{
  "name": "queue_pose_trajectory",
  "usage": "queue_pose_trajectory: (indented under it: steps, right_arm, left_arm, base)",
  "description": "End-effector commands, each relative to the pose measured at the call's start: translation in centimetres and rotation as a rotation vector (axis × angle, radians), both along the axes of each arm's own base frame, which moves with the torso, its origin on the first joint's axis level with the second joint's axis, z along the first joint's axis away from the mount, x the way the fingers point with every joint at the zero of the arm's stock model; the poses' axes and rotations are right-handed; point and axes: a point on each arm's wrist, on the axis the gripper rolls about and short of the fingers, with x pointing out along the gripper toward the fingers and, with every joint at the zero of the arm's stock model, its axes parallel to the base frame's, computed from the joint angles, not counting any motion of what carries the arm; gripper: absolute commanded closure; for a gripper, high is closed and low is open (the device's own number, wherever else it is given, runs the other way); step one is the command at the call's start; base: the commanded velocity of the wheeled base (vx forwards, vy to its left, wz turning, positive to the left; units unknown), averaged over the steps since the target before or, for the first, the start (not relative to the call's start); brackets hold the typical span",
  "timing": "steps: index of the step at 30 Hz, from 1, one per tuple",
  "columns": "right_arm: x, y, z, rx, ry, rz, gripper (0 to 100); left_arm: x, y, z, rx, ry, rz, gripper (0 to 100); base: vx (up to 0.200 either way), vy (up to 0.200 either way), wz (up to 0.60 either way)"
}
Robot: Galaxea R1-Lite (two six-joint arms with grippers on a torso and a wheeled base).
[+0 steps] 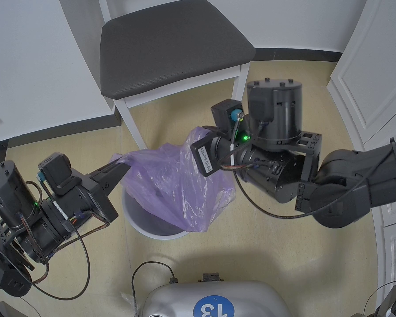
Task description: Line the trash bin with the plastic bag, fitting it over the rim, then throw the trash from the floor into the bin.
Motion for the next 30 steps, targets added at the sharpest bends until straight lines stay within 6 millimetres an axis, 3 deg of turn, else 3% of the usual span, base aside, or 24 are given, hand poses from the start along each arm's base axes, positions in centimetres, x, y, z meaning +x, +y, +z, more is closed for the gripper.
queue_pose_trajectory:
  steps: [1,10,20,30]
  right_arm:
    - [0.4,0.8,-1.4,-0.028,0.024,0.006,100]
    - [0.8,1.2,-3.0,-0.064,0.053,0.004,100]
    - [1.1,1.0,-3.4,-0.080,0.061,-0.005,100]
    - [-0.1,0.3,-4.1,-0.155,0.124,0.007,100]
  left_arm:
    - [0.5,0.0,-0.5,0.008,0.020,0.003,100]
    - [1.1,0.1,-1.2,0.023,0.051,0.002,100]
    - [1.8,-0.2,-2.1,0.037,0.082,0.000,100]
    - [1.0,-0.3,-1.9,0.038,0.070,-0.020,100]
  base:
    - [0.000,0.000,0.00]
    - [0.000,0.000,0.00]
    - [0.000,0.000,0.00]
    - [0.000,0.000,0.00]
